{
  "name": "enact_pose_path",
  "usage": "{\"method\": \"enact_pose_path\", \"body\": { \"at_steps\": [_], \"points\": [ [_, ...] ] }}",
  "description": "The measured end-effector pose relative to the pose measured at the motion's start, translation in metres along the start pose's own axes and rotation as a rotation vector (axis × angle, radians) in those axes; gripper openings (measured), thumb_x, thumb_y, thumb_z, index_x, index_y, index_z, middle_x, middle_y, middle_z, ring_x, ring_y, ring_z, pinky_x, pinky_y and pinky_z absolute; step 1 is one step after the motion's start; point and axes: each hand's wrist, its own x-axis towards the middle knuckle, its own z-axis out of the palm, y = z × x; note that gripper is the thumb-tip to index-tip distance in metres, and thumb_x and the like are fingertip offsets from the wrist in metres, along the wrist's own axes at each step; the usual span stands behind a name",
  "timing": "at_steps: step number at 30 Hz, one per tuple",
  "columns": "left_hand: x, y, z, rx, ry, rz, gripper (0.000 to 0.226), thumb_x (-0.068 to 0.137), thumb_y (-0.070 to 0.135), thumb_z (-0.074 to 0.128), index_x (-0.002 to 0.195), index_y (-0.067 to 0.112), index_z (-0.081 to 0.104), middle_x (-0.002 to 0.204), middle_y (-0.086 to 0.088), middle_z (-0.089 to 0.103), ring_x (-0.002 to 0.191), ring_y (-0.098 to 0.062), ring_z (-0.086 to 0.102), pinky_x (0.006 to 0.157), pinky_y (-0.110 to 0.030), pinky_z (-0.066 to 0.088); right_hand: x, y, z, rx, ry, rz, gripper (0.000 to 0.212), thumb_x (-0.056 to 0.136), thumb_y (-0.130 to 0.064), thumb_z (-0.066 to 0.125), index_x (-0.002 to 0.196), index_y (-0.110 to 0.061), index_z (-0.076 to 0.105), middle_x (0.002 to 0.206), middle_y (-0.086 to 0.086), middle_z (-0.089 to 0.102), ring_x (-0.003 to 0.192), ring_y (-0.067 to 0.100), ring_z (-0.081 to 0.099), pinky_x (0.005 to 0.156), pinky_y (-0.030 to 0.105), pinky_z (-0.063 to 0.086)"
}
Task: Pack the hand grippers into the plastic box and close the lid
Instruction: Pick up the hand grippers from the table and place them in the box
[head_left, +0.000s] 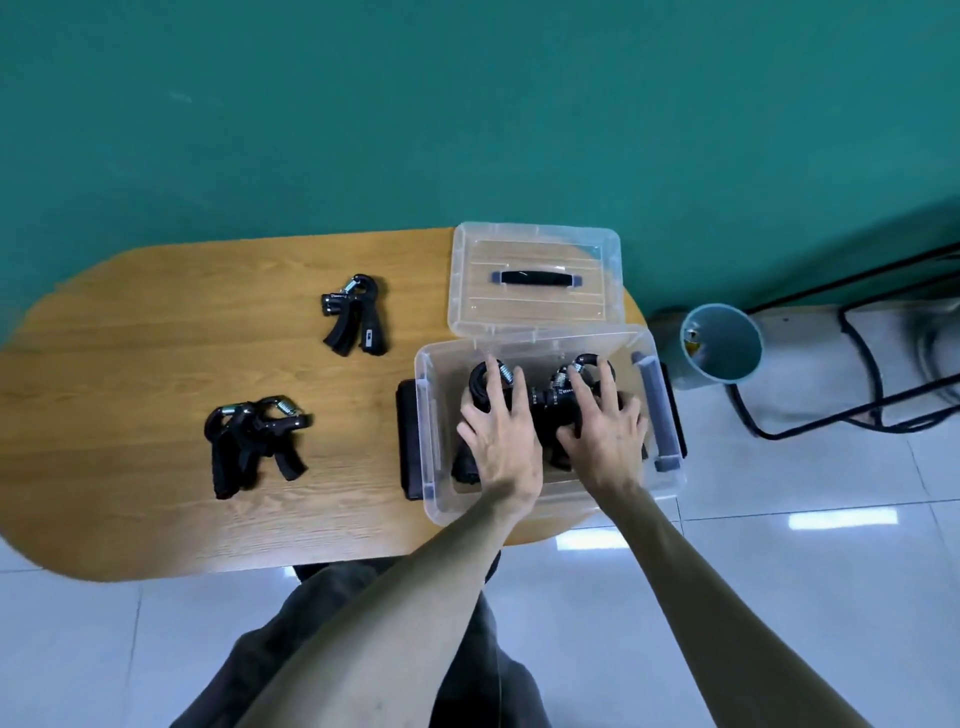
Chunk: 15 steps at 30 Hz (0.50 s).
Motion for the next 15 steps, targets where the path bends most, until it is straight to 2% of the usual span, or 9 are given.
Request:
{"method": "enact_pose_path", "body": {
  "at_steps": [6,11,15],
  "points": [
    [0.014,-0.008,0.036,0.019,-0.089,-0.117,0.079,0.089,-0.005,0.058,0.157,0.022,0.029,0.170,-0.006,-0.001,0.131,-0.046,0.030,0.099,-0.054,0.037,0.021,0.013,0.032,0.027,-0.081,-0.038,0.080,0.078,-0.016,0.067,0.150,-0.028,0.035,0.165,0.008,0.015,0.105,0.040,0.043,0.088,0.052,0.040],
    [0.022,-0.013,0.051,0.060,-0.081,-0.151,0.087,0.083,-0.010,0.063,0.156,0.026,0.032,0.170,-0.005,0.001,0.108,-0.038,0.042,0.083,-0.044,0.035,0.027,0.020,0.046,0.061,-0.108,-0.047,0.079,0.080,-0.016,0.065,0.152,-0.027,0.034,0.165,0.010,0.015,0.105,0.041,0.042,0.091,0.053,0.039],
    [0.023,-0.015,0.051,0.058,-0.081,-0.147,0.077,0.088,0.003,0.064,0.154,0.029,0.035,0.170,-0.006,0.004,0.118,-0.044,0.044,0.087,-0.051,0.040,0.028,0.019,0.043,-0.004,-0.122,-0.050,0.076,0.082,-0.026,0.064,0.152,-0.026,0.033,0.165,0.010,0.016,0.109,0.043,0.045,0.091,0.055,0.040]
  ]
}}
